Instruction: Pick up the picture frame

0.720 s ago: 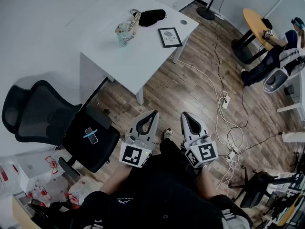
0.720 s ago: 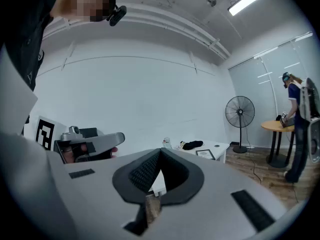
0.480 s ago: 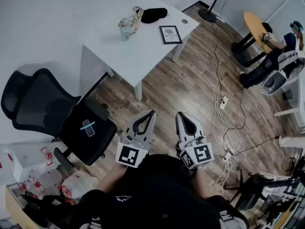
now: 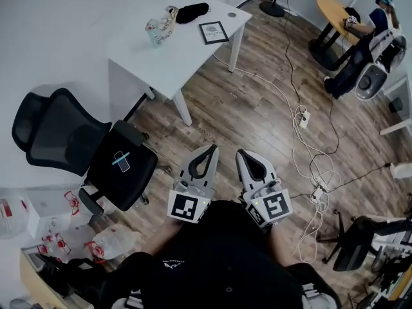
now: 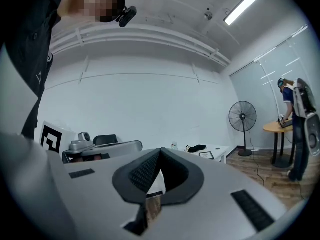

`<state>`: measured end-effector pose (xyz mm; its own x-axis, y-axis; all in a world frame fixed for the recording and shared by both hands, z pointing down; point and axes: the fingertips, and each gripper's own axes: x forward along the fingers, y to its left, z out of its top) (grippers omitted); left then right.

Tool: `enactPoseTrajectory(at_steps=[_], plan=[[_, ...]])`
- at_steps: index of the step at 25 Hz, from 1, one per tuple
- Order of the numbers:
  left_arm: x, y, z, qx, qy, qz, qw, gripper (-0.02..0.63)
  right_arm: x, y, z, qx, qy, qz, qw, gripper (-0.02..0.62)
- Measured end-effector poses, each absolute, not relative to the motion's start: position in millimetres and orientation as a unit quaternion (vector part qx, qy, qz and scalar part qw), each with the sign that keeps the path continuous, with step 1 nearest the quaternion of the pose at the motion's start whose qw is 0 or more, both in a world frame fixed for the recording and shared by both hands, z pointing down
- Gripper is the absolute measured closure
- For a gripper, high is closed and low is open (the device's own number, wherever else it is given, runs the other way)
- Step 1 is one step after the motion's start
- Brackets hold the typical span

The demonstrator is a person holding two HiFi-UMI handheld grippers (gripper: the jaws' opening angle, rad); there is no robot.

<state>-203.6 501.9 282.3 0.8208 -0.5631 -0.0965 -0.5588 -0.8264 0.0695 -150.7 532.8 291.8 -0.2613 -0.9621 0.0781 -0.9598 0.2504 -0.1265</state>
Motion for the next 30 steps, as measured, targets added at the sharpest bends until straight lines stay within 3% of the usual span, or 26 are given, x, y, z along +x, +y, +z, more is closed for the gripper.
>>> enactPoseTrajectory(at_steps=[14, 30], plan=[[-205, 588, 277, 0.938, -0.34, -0.071, 0.0, 0.6, -138, 620, 285, -0.602, 0.796, -0.059, 0.029, 0.597], [-216, 488, 267, 0.952, -0.297, -0.075, -0.015, 0.6, -154, 521, 282, -0.634, 0.769, -0.065, 0.046, 0.597]])
